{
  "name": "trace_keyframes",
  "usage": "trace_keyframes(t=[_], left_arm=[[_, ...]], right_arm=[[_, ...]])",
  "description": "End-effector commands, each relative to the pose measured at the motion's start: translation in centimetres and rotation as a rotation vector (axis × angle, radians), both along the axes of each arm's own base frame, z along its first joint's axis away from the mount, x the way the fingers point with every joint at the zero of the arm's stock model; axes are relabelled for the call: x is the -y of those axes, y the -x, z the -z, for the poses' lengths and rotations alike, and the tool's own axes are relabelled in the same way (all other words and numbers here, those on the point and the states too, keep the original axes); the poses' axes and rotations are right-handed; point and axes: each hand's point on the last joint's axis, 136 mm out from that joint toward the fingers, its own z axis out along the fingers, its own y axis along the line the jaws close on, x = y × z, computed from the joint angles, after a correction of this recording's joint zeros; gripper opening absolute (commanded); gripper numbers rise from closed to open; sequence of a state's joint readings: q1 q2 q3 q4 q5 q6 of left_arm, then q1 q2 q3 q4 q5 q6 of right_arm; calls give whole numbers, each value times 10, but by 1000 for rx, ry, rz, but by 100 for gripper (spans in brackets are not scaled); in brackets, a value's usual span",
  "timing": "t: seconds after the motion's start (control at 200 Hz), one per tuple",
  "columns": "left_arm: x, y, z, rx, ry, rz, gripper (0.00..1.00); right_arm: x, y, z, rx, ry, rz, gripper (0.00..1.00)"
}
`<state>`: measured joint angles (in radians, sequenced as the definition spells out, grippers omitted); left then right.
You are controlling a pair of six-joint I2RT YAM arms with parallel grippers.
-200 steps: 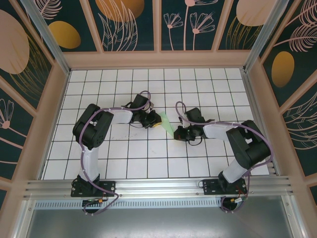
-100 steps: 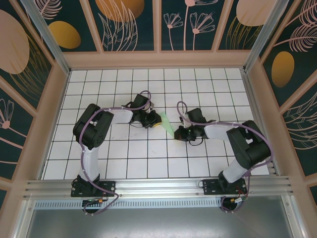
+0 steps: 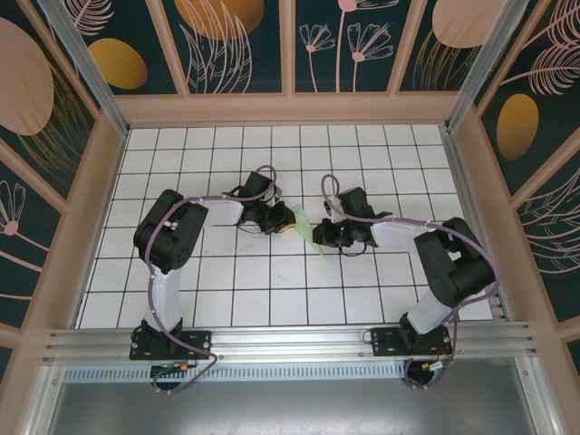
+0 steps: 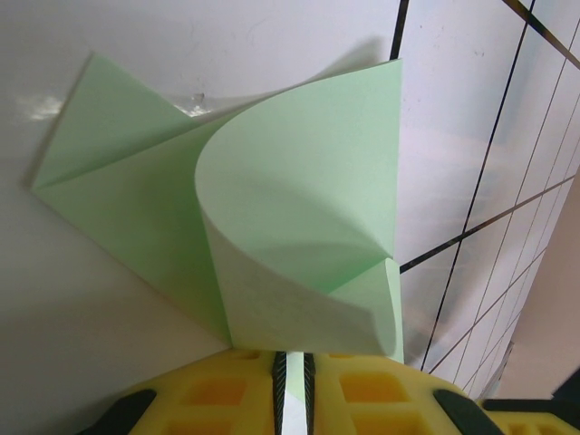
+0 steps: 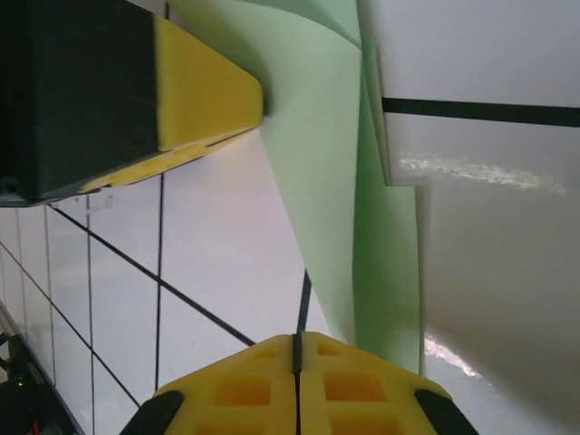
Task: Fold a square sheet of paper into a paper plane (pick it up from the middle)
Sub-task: Fold the wing for the fifth time at the center of the table.
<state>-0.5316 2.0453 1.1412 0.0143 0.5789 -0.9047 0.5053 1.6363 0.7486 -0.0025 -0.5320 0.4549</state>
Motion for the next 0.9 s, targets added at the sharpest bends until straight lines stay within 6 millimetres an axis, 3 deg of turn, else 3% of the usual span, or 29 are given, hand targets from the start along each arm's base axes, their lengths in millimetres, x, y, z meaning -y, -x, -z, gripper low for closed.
trace_keyframes(t=[0.0,0.2,0.42,0.51,0.781,0.896], left_arm=[[-35,-10,62,18,-213,-74,19],[-25,-19,42,70,-174,-49,19],[2,-38,-38,281,1,30,24],[6,-37,-60,337,67,29,25],[10,-18,-68,368,176,38,24],[20,-9,-61,360,165,78,24]], right_arm=[[-8,-6,4,-14,-5,0,7],[4,-3,29,-56,73,25,6],[11,0,40,-79,108,50,5],[10,-1,41,-81,101,59,5],[9,-2,45,-98,104,68,4],[10,-2,47,-102,110,70,4]])
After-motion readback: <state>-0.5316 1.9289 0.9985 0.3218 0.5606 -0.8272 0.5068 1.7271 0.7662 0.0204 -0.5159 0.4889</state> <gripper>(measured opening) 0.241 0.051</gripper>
